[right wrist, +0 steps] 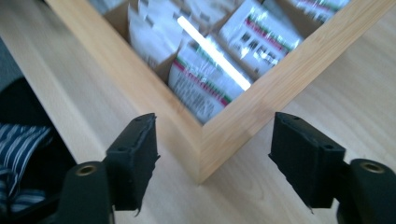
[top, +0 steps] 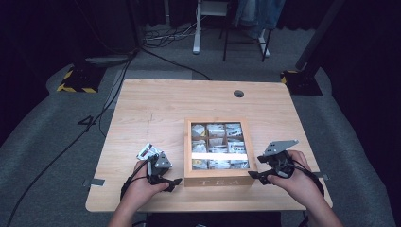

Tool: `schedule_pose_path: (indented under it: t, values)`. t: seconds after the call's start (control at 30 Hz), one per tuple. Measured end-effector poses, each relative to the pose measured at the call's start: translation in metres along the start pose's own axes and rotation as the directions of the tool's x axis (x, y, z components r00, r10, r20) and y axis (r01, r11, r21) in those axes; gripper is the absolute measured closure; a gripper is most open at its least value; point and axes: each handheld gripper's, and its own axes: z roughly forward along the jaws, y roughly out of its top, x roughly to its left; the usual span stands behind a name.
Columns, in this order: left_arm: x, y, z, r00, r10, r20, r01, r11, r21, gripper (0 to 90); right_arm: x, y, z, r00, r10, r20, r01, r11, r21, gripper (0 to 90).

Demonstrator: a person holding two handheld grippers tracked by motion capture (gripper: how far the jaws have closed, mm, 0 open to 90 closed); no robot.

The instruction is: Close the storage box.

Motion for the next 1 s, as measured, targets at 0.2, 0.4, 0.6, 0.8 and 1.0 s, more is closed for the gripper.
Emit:
schedule_pose_path:
  t: [0.2,0.4,0.6,0.8,1.0]
  values:
    - [-0.001,-0.002,-0.011,0.9998,-0.018,0.001,0.018,0.9992,-0.037,29.0,-0.015,0.002,-0.006,1.0,0.007,-0.006,-0.007,0.992,-0.129,23.2]
    - [0.001,-0.005,-0.016,0.9995,-0.025,-0.021,0.025,0.9991,-0.034,29.0,-0.029,-0.001,-0.008,0.9982,0.05,0.033,-0.041,0.975,-0.218,22.5]
    - [0.004,-0.006,-0.021,0.9989,-0.038,-0.029,0.037,0.9985,-0.042,28.9,-0.047,-0.011,-0.01,0.9932,0.076,0.088,-0.053,0.97,-0.237,31.9]
    - [0.01,-0.008,-0.025,0.9976,-0.054,-0.042,0.053,0.9977,-0.042,28.8,-0.064,-0.022,-0.007,0.9874,0.089,0.131,-0.061,0.977,-0.204,32.6]
    - [0.014,-0.01,-0.028,0.9958,-0.076,-0.052,0.073,0.9956,-0.058,28.8,-0.078,-0.033,0.006,0.9847,0.115,0.131,-0.089,0.977,-0.193,31.0]
